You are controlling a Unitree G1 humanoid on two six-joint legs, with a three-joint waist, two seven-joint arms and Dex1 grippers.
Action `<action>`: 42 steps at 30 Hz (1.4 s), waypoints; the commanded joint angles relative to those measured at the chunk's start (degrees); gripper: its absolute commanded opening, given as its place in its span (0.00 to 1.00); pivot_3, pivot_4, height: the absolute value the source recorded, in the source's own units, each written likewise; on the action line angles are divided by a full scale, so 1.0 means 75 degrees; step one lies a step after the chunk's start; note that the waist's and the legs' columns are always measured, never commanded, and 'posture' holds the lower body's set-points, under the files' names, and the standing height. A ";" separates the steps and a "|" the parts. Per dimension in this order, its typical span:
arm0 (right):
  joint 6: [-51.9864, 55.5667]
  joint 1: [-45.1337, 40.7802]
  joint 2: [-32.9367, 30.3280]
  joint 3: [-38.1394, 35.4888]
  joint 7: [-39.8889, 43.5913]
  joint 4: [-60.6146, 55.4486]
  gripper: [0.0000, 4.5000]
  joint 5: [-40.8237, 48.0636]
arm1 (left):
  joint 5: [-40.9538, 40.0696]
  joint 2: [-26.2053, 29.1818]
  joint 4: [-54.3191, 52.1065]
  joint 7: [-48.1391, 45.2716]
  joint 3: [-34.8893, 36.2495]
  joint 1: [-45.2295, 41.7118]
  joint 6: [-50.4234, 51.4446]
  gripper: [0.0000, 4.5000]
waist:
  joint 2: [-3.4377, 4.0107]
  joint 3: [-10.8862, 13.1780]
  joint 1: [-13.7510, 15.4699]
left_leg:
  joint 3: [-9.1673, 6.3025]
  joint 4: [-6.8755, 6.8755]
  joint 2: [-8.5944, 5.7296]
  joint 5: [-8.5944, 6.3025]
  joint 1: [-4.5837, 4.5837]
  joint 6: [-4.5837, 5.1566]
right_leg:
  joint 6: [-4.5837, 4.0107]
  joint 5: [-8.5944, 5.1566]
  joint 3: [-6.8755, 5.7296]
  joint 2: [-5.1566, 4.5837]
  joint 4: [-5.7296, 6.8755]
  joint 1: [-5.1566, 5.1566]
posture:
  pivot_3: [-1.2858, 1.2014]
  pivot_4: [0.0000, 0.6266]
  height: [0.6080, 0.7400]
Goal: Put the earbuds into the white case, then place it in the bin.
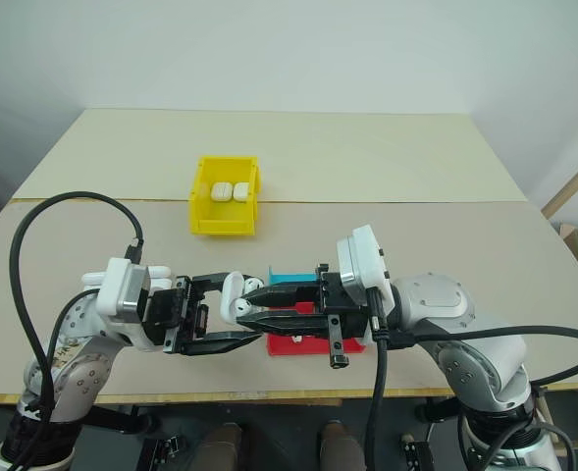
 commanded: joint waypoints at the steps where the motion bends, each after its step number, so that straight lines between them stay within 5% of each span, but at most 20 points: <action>1: -0.0326 0.0038 -0.0025 -0.0030 0.0030 -0.0198 0.18 -0.0062 | -0.0022 -0.0021 -0.0161 -0.0049 0.0010 -0.0059 -0.0197 0.62 | 0.0000 0.0000 0.0001 | 0.0000 0.0000 0.0000 0.0000 0.0000 0.0000 | 0.0000 0.0000 0.0000 0.0000 0.0000 0.0000 | 0.52 0.24 1.00; 12: -0.0065 -0.0072 -0.0213 0.0018 0.0220 -0.0103 0.18 0.0152 | 0.0011 -0.0059 -0.0124 -0.0064 -0.0011 -0.0076 -0.0228 0.62 | 0.0000 0.0000 0.0001 | 0.0000 0.0000 0.0000 0.0000 0.0000 0.0000 | 0.0000 0.0000 0.0000 0.0000 0.0000 0.0000 | 0.52 0.24 1.00; 18: -0.0323 0.0009 -0.0203 -0.0038 0.0139 -0.0173 0.57 0.0017 | 0.0016 -0.0098 -0.0106 -0.0062 -0.0029 -0.0088 -0.0245 0.62 | -0.0001 0.0000 0.0002 | 0.0000 0.0000 0.0000 0.0000 0.0000 0.0000 | 0.0000 0.0000 0.0000 0.0000 0.0000 0.0001 | 0.52 0.24 1.00; 33: -0.0716 0.0001 -0.0072 -0.0735 0.0310 0.0156 0.57 0.0415 | -0.0004 -0.0088 -0.0091 -0.0069 -0.0011 -0.0035 -0.0230 0.62 | -0.0001 0.0000 0.0008 | 0.0000 0.0001 0.0000 0.0000 0.0000 0.0000 | 0.0000 0.0000 0.0000 0.0000 0.0000 0.0002 | 0.52 0.24 1.00; 42: -0.0734 -0.1346 -0.0800 -0.1315 0.0503 0.1066 0.53 0.0266 | 0.0078 -0.0069 0.0008 -0.0094 -0.0017 -0.0092 -0.0254 0.62 | 0.0003 0.0002 -0.0014 | 0.0001 0.0001 0.0000 0.0000 0.0001 0.0000 | -0.0001 0.0000 0.0001 0.0001 0.0000 0.0000 | 0.52 0.24 1.00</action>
